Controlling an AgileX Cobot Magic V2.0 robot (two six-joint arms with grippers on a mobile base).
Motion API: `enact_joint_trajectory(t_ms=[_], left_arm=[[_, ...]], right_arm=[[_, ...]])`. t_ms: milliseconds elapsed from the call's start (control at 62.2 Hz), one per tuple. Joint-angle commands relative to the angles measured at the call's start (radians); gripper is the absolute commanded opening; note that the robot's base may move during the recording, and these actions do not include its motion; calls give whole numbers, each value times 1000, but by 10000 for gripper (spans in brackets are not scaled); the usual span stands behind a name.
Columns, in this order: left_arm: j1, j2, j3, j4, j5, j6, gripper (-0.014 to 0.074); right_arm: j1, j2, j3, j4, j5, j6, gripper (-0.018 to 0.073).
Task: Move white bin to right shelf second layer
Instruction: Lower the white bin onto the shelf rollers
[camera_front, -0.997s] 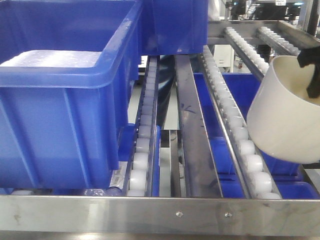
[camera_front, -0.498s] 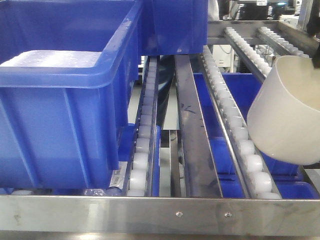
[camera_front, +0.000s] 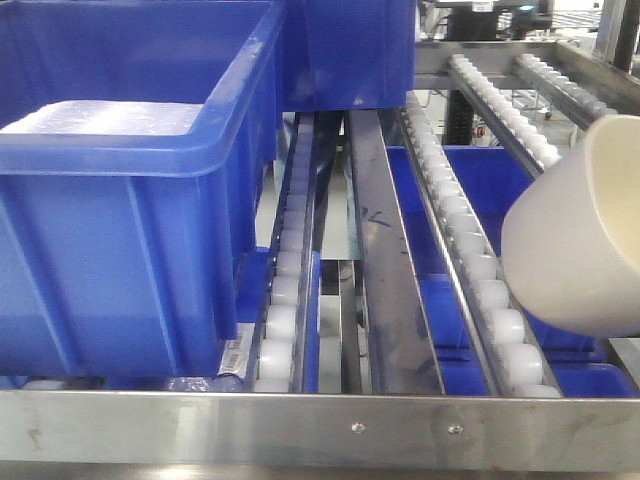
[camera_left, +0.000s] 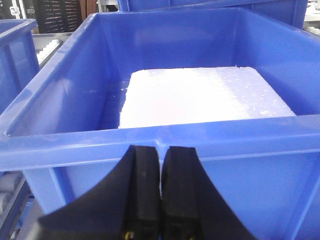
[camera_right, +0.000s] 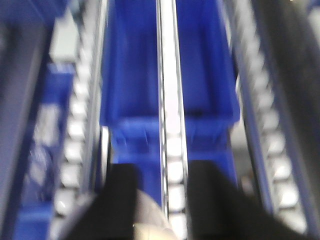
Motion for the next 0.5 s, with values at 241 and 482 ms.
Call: enact_joint_trajectory(t_ms=[241,482], left_arm=[[-1,-14,37,-5,-85,-4,85],[-1,-14,37,-5,-85,-4,85]], right_arm=[[-4,-346,195,-5,-241,-3,56],[-4,-499,395,-5,-305,-3,56]])
